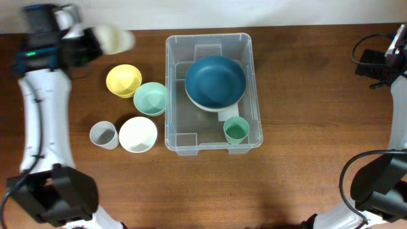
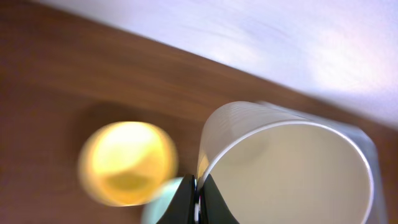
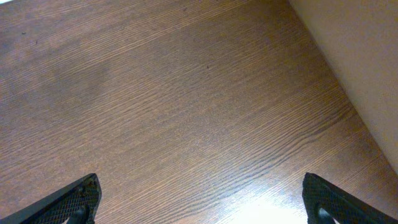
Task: Pack container
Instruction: 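Lift the white cup and place it into the container beside the green cup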
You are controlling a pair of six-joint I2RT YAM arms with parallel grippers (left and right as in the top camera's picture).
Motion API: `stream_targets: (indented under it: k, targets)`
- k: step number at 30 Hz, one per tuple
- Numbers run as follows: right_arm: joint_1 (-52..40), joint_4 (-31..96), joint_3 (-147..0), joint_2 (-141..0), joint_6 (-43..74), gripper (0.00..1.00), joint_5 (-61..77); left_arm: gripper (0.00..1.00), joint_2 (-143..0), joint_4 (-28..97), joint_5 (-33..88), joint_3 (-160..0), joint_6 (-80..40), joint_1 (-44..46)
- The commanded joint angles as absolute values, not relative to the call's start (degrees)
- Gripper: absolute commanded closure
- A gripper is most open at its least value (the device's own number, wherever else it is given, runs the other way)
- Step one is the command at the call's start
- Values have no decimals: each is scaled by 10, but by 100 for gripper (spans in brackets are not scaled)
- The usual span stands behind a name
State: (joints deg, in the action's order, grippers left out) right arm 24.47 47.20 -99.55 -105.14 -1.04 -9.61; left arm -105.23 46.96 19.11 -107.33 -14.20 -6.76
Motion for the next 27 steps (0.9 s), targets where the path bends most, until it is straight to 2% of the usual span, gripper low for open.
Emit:
stream_targets:
  k: [1,9,15,21,27]
  targets:
    - [248,472,-1004,-1038,-4,1,-97,99,-1035,474,232,-1087,-91,8]
    - [248,472,-1004,-1038,-4,1,-97,99,-1035,521,224,-1086,-65,162]
    - [248,472,-1004,-1038,-4,1,-97,99,-1037,597,143,-1086,-65,251]
    - [248,472,-1004,-1038,-4,1,-97,99,-1049,642,93,-1084,-55,316]
    - [248,472,-1004,-1038,-4,1,-97,99,-1054,646,85,-1067,-50,345]
